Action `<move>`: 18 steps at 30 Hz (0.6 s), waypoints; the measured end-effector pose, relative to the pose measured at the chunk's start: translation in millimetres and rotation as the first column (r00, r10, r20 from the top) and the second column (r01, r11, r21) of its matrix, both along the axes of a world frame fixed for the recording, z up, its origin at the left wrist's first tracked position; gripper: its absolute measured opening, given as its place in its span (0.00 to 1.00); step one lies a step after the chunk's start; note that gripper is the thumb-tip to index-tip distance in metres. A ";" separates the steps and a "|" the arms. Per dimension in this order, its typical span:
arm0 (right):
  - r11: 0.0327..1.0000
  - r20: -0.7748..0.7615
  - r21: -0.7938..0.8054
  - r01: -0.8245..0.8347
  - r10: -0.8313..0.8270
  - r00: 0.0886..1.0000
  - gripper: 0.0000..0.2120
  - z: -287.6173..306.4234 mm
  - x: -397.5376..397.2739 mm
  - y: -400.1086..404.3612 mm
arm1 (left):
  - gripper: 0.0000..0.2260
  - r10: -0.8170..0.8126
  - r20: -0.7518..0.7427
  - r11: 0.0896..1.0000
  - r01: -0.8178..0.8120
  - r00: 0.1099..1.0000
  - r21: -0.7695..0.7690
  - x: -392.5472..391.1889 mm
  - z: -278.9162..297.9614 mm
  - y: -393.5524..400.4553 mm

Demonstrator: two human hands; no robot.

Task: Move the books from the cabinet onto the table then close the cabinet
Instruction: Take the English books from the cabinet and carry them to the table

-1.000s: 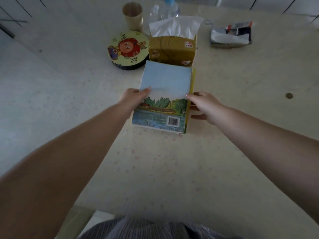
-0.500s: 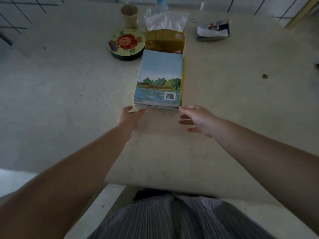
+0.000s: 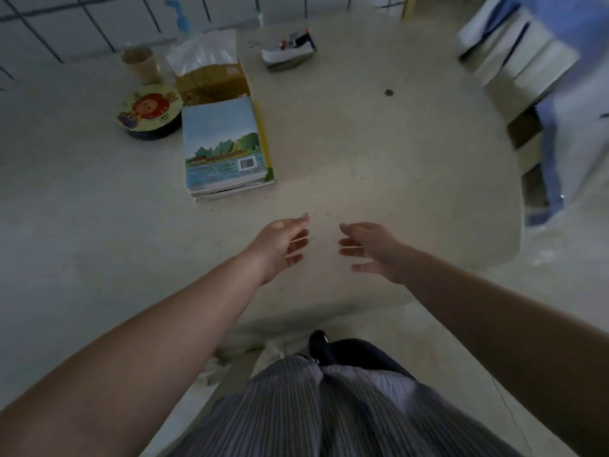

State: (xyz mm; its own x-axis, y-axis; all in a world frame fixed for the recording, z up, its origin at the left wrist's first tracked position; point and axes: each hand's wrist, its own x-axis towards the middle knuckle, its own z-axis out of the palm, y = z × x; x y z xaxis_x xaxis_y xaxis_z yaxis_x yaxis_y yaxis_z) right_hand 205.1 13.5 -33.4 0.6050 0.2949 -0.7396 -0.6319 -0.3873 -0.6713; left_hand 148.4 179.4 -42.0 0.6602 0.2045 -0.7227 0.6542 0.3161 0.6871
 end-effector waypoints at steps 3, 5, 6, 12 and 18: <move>0.993 -0.006 0.058 0.107 -0.107 0.994 0.06 4.1 -25.5 -44.9 | 0.06 -0.130 0.018 0.991 0.130 0.991 0.010 -5.4 -1.3 -34.9; 0.979 -0.004 0.070 0.193 -0.194 0.981 0.06 8.1 -51.6 -81.7 | 0.06 -0.235 0.025 0.972 0.235 0.972 0.005 -14.6 -3.5 -64.5; 0.969 -0.003 0.072 0.235 -0.236 0.972 0.07 8.0 -63.6 -98.3 | 0.05 -0.286 0.027 0.958 0.287 0.958 0.001 -19.9 -5.6 -77.7; 0.823 0.050 0.016 0.568 -0.568 0.822 0.15 18.4 -193.2 -204.6 | 0.05 -0.629 0.060 0.777 0.629 0.775 0.021 -77.7 -11.6 -191.9; 0.510 0.080 0.011 0.860 -0.858 0.508 0.13 25.2 -367.8 -293.3 | 0.18 -0.934 0.096 0.348 0.937 0.345 0.019 -184.2 -3.8 -320.7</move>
